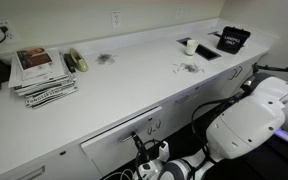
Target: Open the top drawer of the kitchen unit
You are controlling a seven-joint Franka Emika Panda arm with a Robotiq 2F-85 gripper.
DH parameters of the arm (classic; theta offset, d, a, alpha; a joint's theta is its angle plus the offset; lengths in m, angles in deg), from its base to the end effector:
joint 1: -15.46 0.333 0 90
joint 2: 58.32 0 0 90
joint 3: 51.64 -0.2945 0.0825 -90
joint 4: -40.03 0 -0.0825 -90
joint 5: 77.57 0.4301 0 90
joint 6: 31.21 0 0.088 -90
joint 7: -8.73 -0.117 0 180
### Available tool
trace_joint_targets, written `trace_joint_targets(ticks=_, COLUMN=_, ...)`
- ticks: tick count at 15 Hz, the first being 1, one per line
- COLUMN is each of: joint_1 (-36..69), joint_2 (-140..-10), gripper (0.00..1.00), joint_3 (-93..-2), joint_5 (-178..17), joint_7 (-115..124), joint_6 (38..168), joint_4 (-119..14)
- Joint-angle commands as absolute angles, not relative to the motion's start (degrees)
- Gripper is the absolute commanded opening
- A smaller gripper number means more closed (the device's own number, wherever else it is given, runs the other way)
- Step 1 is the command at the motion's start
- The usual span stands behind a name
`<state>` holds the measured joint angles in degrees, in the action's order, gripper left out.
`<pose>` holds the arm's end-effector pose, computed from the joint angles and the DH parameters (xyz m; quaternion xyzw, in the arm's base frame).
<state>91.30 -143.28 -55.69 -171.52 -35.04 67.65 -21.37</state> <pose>0.2280 0.6356 -0.1251 0.5076 0.5676 0.3835 0.5226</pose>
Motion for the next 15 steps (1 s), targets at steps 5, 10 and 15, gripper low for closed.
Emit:
trace_joint_targets(ticks=5, joint_1=93.73, joint_2=-143.27, gripper=0.03, joint_3=-56.28, joint_5=-170.23, joint_7=-35.23, joint_6=64.63, joint_4=-20.11)
trace_joint_targets(ticks=10, joint_1=98.63, joint_2=-143.28, gripper=0.03, joint_3=-58.25, joint_5=-166.92, joint_7=-35.4, joint_6=59.36, joint_4=-19.21)
trace_joint_targets(ticks=15, joint_1=105.38, joint_2=-143.3, gripper=0.03, joint_3=-59.76, joint_5=-160.64, joint_7=-35.85, joint_6=53.71, joint_4=-17.32)
